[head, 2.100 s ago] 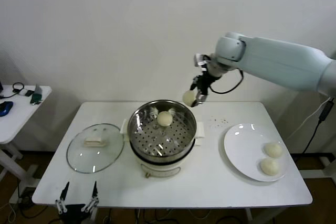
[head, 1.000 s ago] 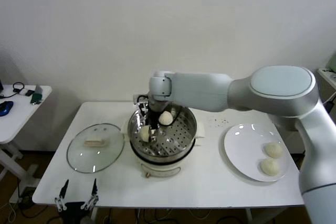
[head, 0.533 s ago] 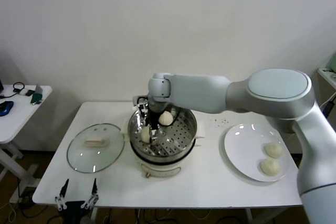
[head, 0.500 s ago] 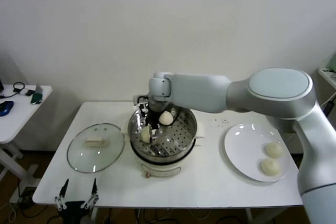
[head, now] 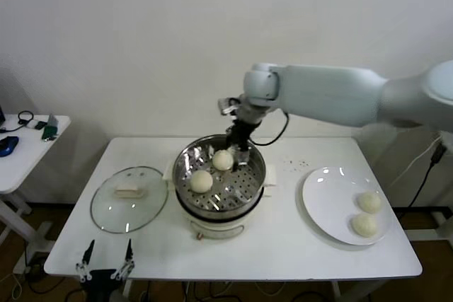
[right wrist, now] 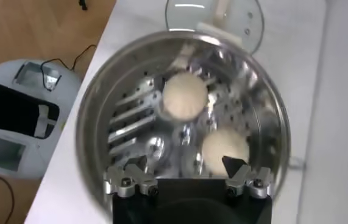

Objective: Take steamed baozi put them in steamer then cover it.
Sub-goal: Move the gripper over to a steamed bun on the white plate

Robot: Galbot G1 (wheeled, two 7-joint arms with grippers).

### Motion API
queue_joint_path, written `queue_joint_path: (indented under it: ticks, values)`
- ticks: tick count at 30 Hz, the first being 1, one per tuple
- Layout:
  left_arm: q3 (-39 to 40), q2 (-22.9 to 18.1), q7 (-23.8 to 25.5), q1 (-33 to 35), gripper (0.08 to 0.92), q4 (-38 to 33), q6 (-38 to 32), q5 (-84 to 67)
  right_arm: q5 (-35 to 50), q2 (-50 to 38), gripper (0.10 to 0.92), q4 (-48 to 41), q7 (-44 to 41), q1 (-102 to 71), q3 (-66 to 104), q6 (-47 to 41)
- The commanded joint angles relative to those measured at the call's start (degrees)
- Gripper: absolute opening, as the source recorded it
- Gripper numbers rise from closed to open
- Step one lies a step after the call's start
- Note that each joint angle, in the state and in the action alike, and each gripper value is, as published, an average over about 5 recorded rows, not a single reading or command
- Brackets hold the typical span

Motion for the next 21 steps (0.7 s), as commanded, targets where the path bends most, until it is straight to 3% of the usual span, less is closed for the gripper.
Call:
queue_joint_path:
  ticks: [1, 4, 10, 21]
  values:
    - [0.04, -0.1, 0.06, 0.17, 0.823, 0.01, -0.09, 0.1, -13.33, -22.0, 0.823, 10.34, -2.64, 3.06, -3.24, 3.51]
    - [0.03, -0.29, 0.26, 0.43, 0.823, -0.32, -0.15, 0.18, -21.77, -27.62, 0.823, 10.63, -2.94, -1.37, -1.8, 4.65]
    - [-0.16, -0.67, 0.11, 0.8, 0.823, -0.98, 0.33, 0.27, -29.81, -34.65, 0.823, 9.64, -2.88, -12.96, 4.54, 5.01]
    - [-0.64, -1.71, 0.0, 1.02, 0.823, -0.76, 0.66, 0.89, -44.08, -37.71, 0.823, 2.83, -4.16, -35.0, 22.73, 8.14]
